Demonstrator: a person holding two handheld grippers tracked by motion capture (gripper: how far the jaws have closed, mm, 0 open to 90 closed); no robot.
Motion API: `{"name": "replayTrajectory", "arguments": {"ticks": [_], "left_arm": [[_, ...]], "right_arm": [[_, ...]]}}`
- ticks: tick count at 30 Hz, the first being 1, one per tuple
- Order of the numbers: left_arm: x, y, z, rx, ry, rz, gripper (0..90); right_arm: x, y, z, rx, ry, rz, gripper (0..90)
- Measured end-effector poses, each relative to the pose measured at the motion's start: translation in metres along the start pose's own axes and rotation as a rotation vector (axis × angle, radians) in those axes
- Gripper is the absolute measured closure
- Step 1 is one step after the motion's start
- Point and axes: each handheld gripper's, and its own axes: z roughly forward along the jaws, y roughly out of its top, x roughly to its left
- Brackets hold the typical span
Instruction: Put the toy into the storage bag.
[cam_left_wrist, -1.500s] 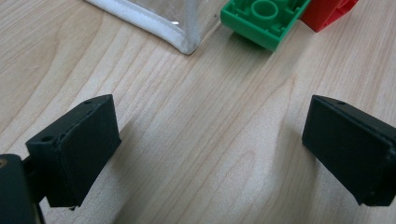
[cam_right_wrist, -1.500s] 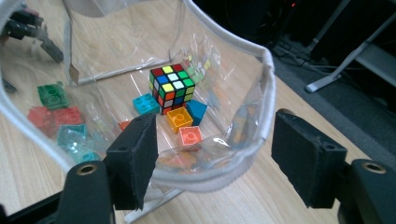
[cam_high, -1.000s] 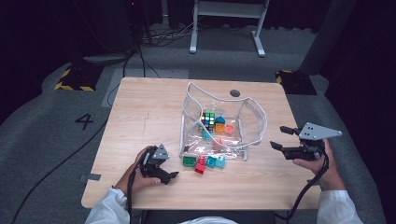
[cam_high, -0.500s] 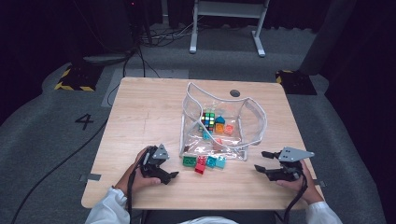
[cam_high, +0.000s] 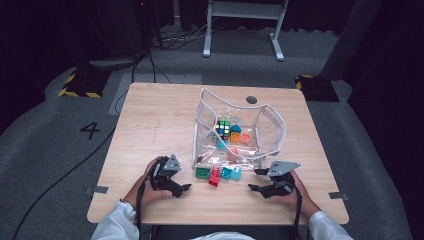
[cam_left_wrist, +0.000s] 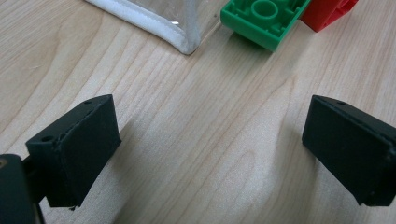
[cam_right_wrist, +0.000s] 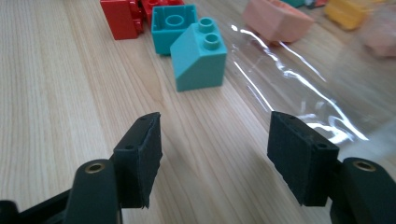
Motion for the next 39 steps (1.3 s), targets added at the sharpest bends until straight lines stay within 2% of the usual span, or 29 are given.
{"name": "replayTrajectory", "arguments": {"ticks": [1,3,7,8,9,11,13,18,25,27,30,31,36,39], "left_arm": [[0.0,0.0,0.0,0.0,0.0,0.0,4.1],[0.0,0.0,0.0,0.0,0.0,0.0,4.0],[0.0,0.0,0.0,0.0,0.0,0.0,4.0],[0.0,0.0,0.0,0.0,0.0,0.0,4.0],[0.0,0.0,0.0,0.0,0.0,0.0,4.1],[0.0,0.0,0.0,0.0,0.0,0.0,4.1],[0.0,0.0,0.0,0.0,0.0,0.0,4.1],[0.0,0.0,0.0,0.0,0.0,0.0,4.0],[0.0,0.0,0.0,0.0,0.0,0.0,4.1],[0.0,0.0,0.0,0.0,0.0,0.0,4.1],[0.0,0.0,0.0,0.0,0.0,0.0,4.1],[0.0,0.0,0.0,0.0,0.0,0.0,4.1],[0.0,0.0,0.0,0.0,0.0,0.0,4.1],[0.0,0.0,0.0,0.0,0.0,0.0,4.1]], "right_arm": [[0.003,0.002,0.002,0.021,0.002,0.013,35.5],[0.005,0.008,0.01,0.006,0.002,-0.028,35.5],[0.012,0.016,0.02,0.042,0.016,-0.002,32.3],[0.01,0.018,0.022,0.051,0.013,-0.012,31.6],[0.008,0.021,0.027,0.035,0.013,-0.033,31.3],[0.01,0.025,0.032,0.035,0.021,0.0,31.2],[0.011,0.03,0.037,0.037,0.036,-0.011,31.8],[0.015,0.036,0.045,0.025,0.036,-0.027,33.9],[0.016,0.036,0.044,0.011,0.026,-0.018,50.8],[0.017,0.035,0.043,0.009,0.029,-0.02,58.3],[0.019,0.034,0.041,0.009,0.011,-0.04,58.9],[0.02,0.033,0.04,0.012,0.014,-0.031,58.9],[0.015,0.027,0.032,0.01,0.049,-0.056,59.0],[0.014,0.021,0.024,0.025,0.034,-0.033,59.1]]}}
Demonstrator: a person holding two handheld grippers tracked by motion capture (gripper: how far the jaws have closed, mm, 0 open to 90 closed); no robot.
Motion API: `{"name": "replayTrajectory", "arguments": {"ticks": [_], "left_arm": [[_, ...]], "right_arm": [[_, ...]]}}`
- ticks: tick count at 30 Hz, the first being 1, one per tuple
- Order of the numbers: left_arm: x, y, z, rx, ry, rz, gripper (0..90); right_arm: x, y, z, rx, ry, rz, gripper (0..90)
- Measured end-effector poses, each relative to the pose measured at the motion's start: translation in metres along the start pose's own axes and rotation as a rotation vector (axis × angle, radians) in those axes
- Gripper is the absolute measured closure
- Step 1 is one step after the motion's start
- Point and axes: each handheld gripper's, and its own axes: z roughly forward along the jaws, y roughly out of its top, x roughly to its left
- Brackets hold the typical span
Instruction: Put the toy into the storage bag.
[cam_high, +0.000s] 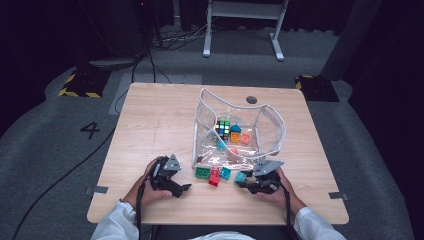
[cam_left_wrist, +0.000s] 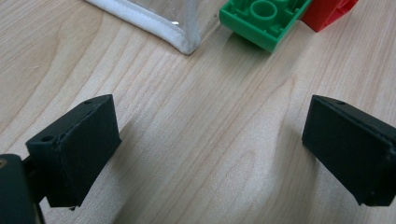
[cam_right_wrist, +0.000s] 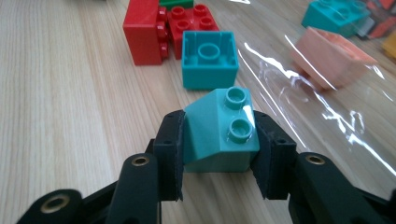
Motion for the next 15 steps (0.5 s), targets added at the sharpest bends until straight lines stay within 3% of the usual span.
{"name": "replayTrajectory", "arguments": {"ticks": [3,6,7,8,9,15], "left_arm": [[0.0,0.0,0.0,0.0,0.0,0.001,4.1],[0.0,0.0,0.0,0.0,0.0,0.001,4.1],[0.0,0.0,0.0,0.0,0.0,0.001,4.1],[0.0,0.0,0.0,0.0,0.0,0.001,4.1],[0.0,0.0,0.0,0.0,0.0,0.001,4.1],[0.0,0.0,0.0,0.0,0.0,0.001,4.1]], "right_arm": [[-0.002,-0.007,-0.008,-0.016,-0.004,-0.033,59.1],[-0.002,-0.016,-0.018,-0.014,-0.006,-0.031,59.1],[-0.001,-0.018,-0.023,0.0,-0.008,-0.006,59.1],[-0.001,-0.02,-0.026,-0.004,-0.014,0.001,59.2],[-0.004,-0.021,-0.03,-0.02,-0.018,-0.021,59.2],[-0.012,-0.026,-0.053,-0.06,-0.05,0.005,59.2]]}}
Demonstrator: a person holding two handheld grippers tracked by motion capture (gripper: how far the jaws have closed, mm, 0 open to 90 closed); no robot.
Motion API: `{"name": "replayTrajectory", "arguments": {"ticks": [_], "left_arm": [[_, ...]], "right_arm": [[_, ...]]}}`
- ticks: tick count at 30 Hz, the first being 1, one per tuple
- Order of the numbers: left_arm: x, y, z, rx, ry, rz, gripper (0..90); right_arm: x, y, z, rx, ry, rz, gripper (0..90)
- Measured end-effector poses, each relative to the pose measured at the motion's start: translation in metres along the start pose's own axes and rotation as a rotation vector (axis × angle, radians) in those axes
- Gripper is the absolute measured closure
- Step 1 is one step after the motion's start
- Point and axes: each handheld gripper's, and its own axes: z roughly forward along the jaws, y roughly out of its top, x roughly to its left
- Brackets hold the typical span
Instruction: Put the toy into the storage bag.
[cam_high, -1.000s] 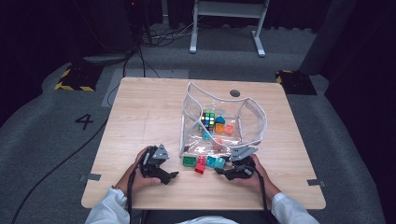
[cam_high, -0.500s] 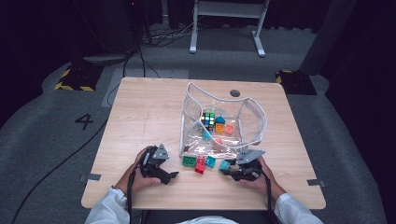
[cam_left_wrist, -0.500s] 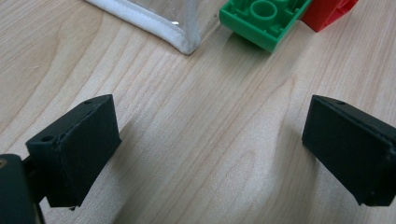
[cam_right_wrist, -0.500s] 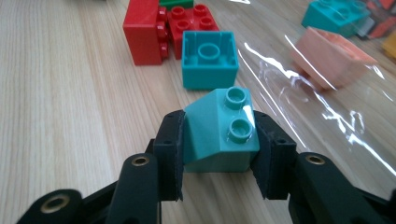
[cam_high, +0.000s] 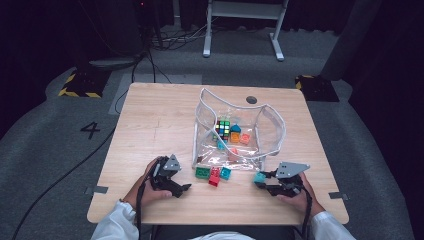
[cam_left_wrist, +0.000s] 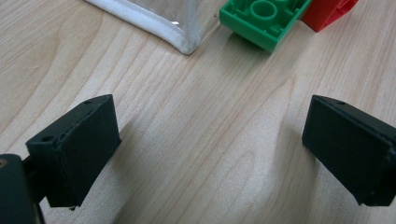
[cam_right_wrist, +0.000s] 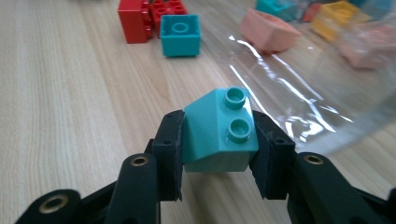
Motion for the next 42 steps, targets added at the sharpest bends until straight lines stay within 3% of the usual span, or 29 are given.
{"name": "replayTrajectory", "arguments": {"ticks": [14,19,23,34,42], "left_arm": [[0.0,0.0,0.0,0.0,0.0,0.0,4.1],[0.0,0.0,0.0,0.0,0.0,0.0,4.1],[0.0,0.0,0.0,0.0,0.0,0.0,4.1],[0.0,0.0,0.0,0.0,0.0,-0.001,4.0],[0.0,0.0,0.0,0.0,0.0,0.0,4.0]], "right_arm": [[-0.026,-0.012,-0.048,-0.054,-0.124,0.045,59.2],[-0.043,-0.008,-0.064,-0.089,-0.161,0.082,59.2],[-0.055,0.002,-0.08,-0.121,-0.19,0.099,59.2],[-0.082,0.041,-0.11,-0.142,-0.264,0.078,59.2],[-0.1,0.072,-0.122,-0.175,-0.276,0.074,59.2]]}}
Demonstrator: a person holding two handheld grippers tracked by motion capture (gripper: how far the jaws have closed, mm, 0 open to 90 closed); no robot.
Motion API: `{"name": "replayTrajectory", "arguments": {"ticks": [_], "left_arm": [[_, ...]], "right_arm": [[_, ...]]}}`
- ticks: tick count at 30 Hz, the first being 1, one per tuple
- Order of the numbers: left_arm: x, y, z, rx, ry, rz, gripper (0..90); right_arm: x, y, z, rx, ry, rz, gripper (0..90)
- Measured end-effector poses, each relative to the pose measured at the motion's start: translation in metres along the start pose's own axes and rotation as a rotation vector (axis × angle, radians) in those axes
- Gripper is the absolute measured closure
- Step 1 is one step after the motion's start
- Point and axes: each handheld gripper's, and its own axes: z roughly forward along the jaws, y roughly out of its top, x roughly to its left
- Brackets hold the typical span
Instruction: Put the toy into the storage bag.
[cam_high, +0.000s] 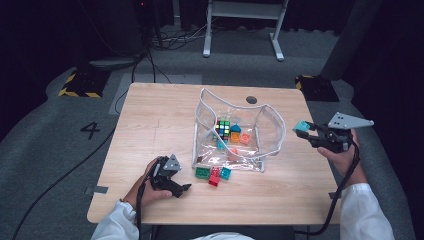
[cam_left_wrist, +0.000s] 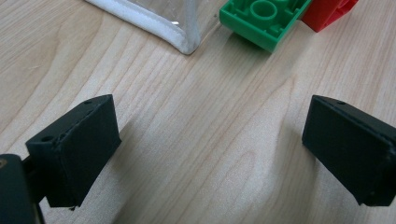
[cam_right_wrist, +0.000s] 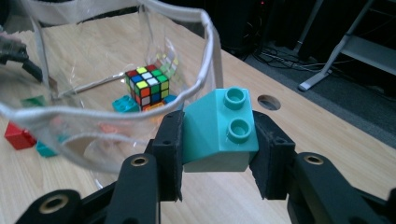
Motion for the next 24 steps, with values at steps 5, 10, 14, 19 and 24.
{"name": "replayTrajectory", "arguments": {"ticks": [5,10,14,19,24], "left_arm": [[0.0,0.0,0.0,0.0,0.0,-0.001,4.0],[0.0,0.0,0.0,0.0,0.0,0.0,4.0],[0.0,0.0,0.0,0.0,0.0,0.0,4.1],[0.0,0.0,0.0,-0.001,0.001,-0.001,4.0],[0.0,0.0,0.0,-0.001,0.0,0.0,4.0]], "right_arm": [[-0.006,0.017,0.004,-0.002,-0.02,-0.001,59.2],[-0.01,0.037,0.008,-0.022,-0.027,-0.029,59.2],[-0.009,0.049,0.017,-0.004,-0.018,-0.049,59.2],[0.002,0.063,0.033,0.012,0.02,-0.077,59.2],[0.013,0.07,0.053,0.03,0.075,-0.096,59.2]]}}
